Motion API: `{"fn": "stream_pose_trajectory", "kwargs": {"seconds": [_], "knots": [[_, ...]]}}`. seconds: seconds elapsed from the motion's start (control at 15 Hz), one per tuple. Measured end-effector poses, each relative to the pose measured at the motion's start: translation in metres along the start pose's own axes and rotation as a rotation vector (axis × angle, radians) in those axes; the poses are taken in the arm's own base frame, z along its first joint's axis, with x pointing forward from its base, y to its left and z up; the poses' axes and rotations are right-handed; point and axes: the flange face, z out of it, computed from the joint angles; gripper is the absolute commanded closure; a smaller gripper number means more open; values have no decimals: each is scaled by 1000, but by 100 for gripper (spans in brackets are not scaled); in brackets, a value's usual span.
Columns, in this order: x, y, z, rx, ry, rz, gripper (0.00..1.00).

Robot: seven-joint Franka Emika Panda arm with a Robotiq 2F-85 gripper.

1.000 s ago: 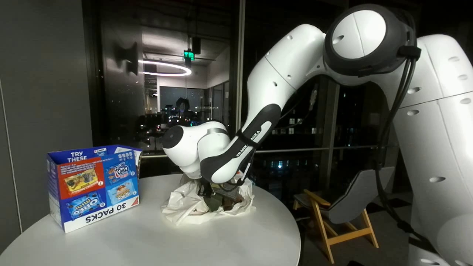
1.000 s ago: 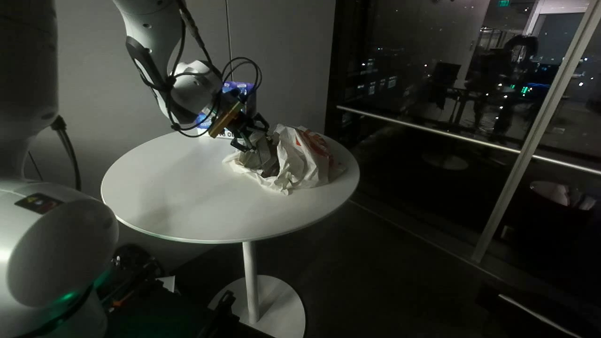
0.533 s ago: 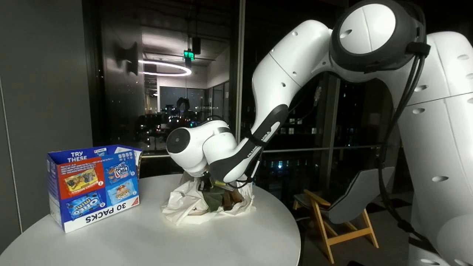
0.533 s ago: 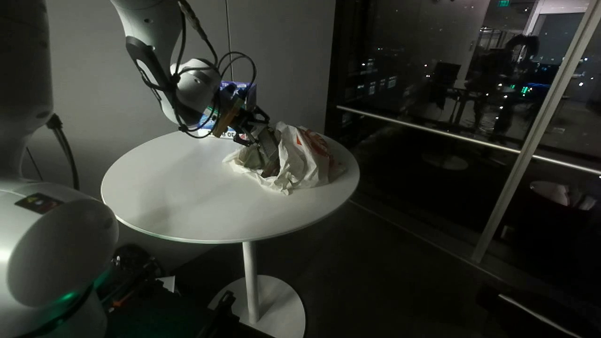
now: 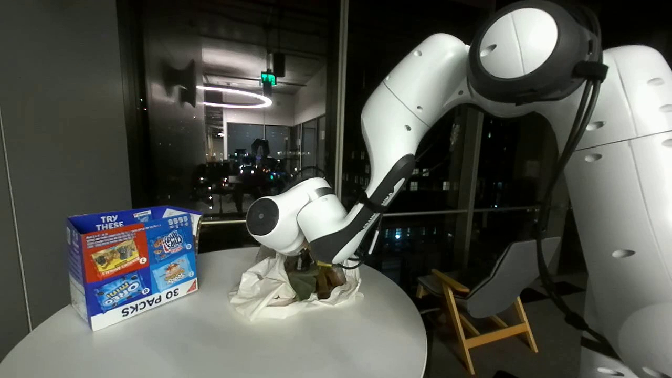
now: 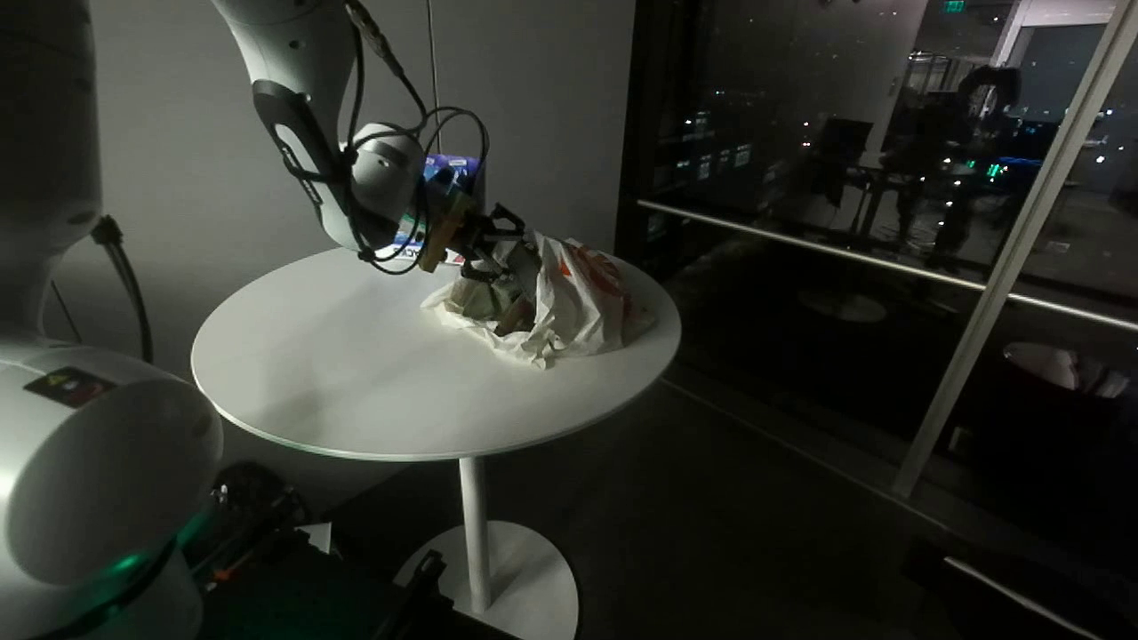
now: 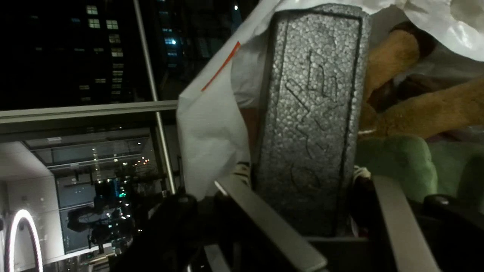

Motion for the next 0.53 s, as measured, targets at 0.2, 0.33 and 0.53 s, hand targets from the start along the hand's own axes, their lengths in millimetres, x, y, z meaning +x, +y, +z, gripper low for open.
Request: {"fn": "stream_pose_trajectory", "kwargs": {"seconds": [0.2, 0.33, 0.53], "knots": [[-8, -2, 12, -59, -36, -11, 13], [-11, -3, 18, -62, -53, -12, 0], [-15, -2, 24, -59, -65, -10, 0]]}}
